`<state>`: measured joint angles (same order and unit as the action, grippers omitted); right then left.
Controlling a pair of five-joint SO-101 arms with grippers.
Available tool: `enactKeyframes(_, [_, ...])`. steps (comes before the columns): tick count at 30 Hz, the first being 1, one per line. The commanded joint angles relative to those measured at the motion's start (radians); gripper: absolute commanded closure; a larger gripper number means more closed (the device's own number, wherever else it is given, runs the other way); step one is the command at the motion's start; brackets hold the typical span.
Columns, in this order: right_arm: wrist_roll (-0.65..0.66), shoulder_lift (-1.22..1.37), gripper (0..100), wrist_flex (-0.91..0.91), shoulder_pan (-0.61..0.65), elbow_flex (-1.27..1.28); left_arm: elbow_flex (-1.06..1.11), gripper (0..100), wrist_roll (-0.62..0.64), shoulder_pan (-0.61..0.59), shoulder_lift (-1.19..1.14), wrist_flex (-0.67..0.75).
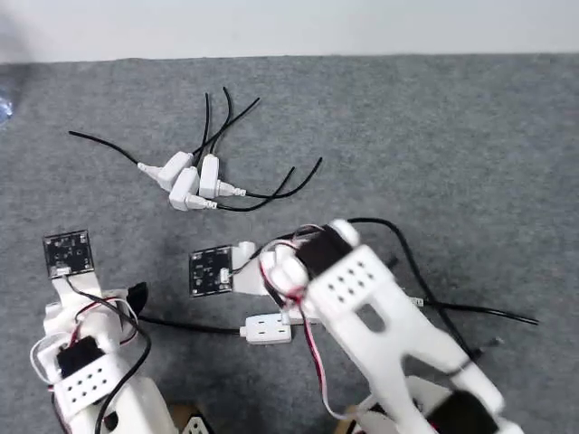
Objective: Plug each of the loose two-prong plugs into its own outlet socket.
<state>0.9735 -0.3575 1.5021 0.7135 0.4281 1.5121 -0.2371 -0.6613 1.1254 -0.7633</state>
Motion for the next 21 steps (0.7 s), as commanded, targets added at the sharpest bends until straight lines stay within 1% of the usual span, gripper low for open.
enactKeyframes(1, [0.091,0.085,99.1,0.065,0.012,-0.118,0.016,63,-0.011,-0.011,0.069,-0.009])
enactKeyframes(5, [0.120,0.179,99.1,0.085,0.005,-0.190,0.051,63,-0.011,-0.009,0.158,-0.035])
enactKeyframes(11, [0.120,0.259,99.1,0.085,0.041,-0.195,0.110,63,-0.012,-0.009,0.344,-0.110])
enactKeyframes(14, [0.118,0.262,99.1,0.059,0.054,-0.155,0.139,63,-0.012,-0.008,0.460,-0.169])
enactKeyframes(16, [0.118,0.262,99.1,0.021,0.054,-0.117,0.162,63,-0.015,0.018,0.542,-0.216])
enactKeyframes(19, [0.118,0.262,99.1,-0.022,0.054,-0.069,0.174,63,-0.061,0.037,0.663,-0.315])
enactKeyframes(21, [0.118,0.262,99.1,-0.028,0.054,-0.055,0.173,63,-0.071,0.037,0.709,-0.371])
